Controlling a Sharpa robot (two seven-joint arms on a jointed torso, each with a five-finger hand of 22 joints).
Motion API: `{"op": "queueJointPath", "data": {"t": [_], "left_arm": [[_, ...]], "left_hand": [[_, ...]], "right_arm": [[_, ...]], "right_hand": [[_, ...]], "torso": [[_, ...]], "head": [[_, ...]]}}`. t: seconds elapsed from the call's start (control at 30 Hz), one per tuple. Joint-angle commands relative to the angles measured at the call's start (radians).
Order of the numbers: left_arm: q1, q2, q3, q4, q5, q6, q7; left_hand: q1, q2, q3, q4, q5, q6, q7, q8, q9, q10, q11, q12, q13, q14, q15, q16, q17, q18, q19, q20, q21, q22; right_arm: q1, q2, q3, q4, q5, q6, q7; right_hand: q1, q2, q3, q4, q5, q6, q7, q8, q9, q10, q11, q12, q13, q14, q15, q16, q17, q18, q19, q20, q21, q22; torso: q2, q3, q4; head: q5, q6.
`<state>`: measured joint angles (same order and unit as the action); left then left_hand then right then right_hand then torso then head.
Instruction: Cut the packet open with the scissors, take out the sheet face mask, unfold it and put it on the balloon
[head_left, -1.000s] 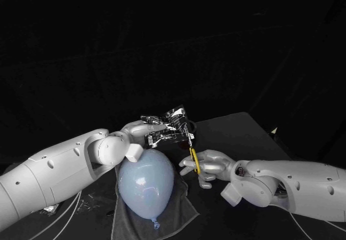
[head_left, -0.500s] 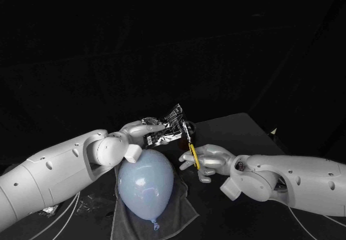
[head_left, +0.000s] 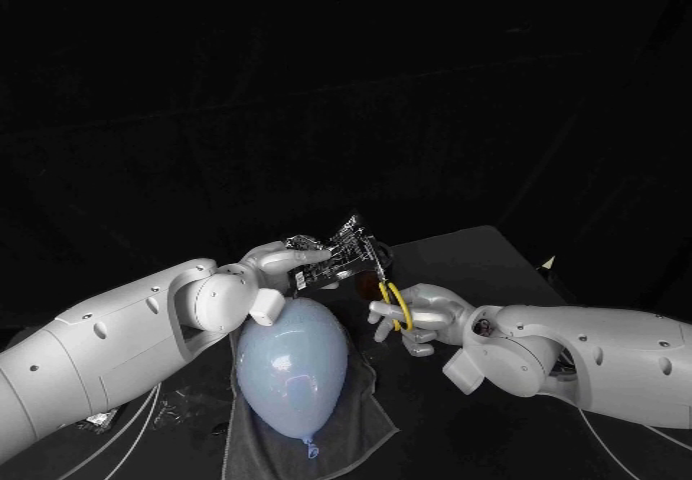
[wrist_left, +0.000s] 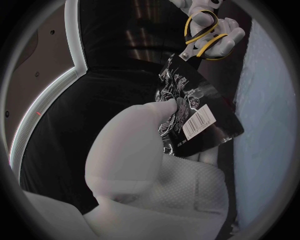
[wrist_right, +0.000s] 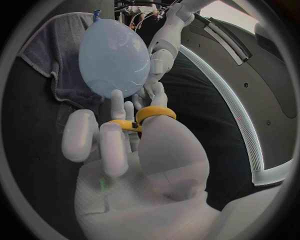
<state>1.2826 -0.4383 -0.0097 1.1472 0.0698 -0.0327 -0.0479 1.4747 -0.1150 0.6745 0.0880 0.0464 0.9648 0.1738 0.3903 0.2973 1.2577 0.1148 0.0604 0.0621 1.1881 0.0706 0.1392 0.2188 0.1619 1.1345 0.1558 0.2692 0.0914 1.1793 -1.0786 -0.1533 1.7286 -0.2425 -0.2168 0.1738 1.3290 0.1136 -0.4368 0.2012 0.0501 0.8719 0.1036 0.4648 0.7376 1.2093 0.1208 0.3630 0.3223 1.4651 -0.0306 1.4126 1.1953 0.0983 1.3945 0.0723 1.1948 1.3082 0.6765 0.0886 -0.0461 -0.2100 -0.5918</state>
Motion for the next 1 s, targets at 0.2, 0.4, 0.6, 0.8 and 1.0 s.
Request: {"op": "queueJointPath", "data": {"t": [0.2,0.4,0.6,0.8,1.0], "left_arm": [[-0.001,0.001,-0.001,0.0,-0.011,0.019,0.008],[-0.001,0.0,-0.001,-0.001,-0.012,0.014,0.016],[-0.001,-0.001,-0.001,0.0,-0.034,0.01,0.032],[-0.001,-0.002,-0.001,0.006,-0.075,0.004,0.056],[-0.001,-0.002,-0.001,0.014,-0.097,-0.011,0.091]], "left_hand": [[0.0,0.01,0.003,-0.007,0.004,0.004,0.002,0.006,0.063,0.006,-0.002,0.002,0.001,0.007,0.0,-0.006,0.001,0.018,0.006,-0.003,0.007,0.002],[0.0,0.01,0.003,-0.007,0.004,0.004,0.002,0.006,0.063,0.006,-0.002,0.002,0.001,0.007,0.0,-0.006,0.001,0.018,0.006,-0.003,0.007,0.002],[0.0,0.01,0.003,-0.007,0.004,0.004,0.002,0.006,0.063,0.006,-0.002,0.002,0.001,0.007,0.0,-0.006,0.001,0.018,0.006,-0.003,0.007,0.002],[-0.002,0.01,0.003,-0.008,0.004,0.004,0.002,0.006,0.064,0.006,-0.002,0.002,0.001,0.007,0.0,-0.006,0.001,0.018,0.006,-0.003,0.007,0.002],[-0.002,0.01,0.004,-0.009,0.004,0.003,0.002,0.006,0.064,0.005,-0.002,0.002,0.001,0.006,0.0,-0.007,0.001,0.018,0.005,-0.003,0.008,0.002]], "right_arm": [[0.003,-0.008,0.002,0.002,0.001,0.001,-0.003],[0.003,-0.018,0.002,0.009,-0.001,0.007,-0.002],[0.003,-0.025,0.002,0.023,-0.002,0.007,0.006],[0.003,-0.028,0.002,0.028,0.005,-0.01,0.018],[0.003,-0.031,0.002,0.03,0.014,-0.021,0.024]], "right_hand": [[-0.002,0.011,-0.027,-0.012,-0.001,0.018,-0.012,0.025,0.022,0.109,-0.102,0.03,0.048,0.031,-0.019,0.009,0.011,-0.019,0.014,-0.011,0.025,0.101],[-0.017,-0.001,-0.027,-0.017,-0.002,-0.076,0.032,-0.037,0.01,-0.034,-0.057,-0.062,0.04,0.018,0.014,-0.009,-0.022,-0.015,-0.006,0.008,-0.011,0.086],[-0.032,-0.019,-0.026,-0.024,-0.002,-0.193,0.103,-0.14,-0.039,-0.181,0.01,-0.181,-0.031,-0.016,0.074,-0.033,-0.082,-0.001,-0.055,0.058,-0.093,0.049],[-0.039,-0.036,-0.019,-0.019,-0.001,-0.24,0.124,-0.173,-0.061,-0.24,0.032,-0.216,-0.074,-0.045,0.094,-0.05,-0.128,0.018,-0.099,0.084,-0.168,0.012],[-0.042,-0.059,0.006,-0.001,-0.001,-0.259,0.138,-0.176,-0.07,-0.292,0.047,-0.235,-0.11,-0.088,0.107,-0.089,-0.212,0.041,-0.159,0.1,-0.276,-0.046]], "torso": [[0.0,0.0007,-0.0006],[0.001,0.0005,-0.0006],[0.0,0.0004,-0.0007],[0.001,0.0007,-0.0003],[0.001,0.001,-0.0011]], "head": [[0.001,0.0],[0.001,0.001],[0.0,0.002],[-0.001,0.002],[-0.003,0.002]]}}
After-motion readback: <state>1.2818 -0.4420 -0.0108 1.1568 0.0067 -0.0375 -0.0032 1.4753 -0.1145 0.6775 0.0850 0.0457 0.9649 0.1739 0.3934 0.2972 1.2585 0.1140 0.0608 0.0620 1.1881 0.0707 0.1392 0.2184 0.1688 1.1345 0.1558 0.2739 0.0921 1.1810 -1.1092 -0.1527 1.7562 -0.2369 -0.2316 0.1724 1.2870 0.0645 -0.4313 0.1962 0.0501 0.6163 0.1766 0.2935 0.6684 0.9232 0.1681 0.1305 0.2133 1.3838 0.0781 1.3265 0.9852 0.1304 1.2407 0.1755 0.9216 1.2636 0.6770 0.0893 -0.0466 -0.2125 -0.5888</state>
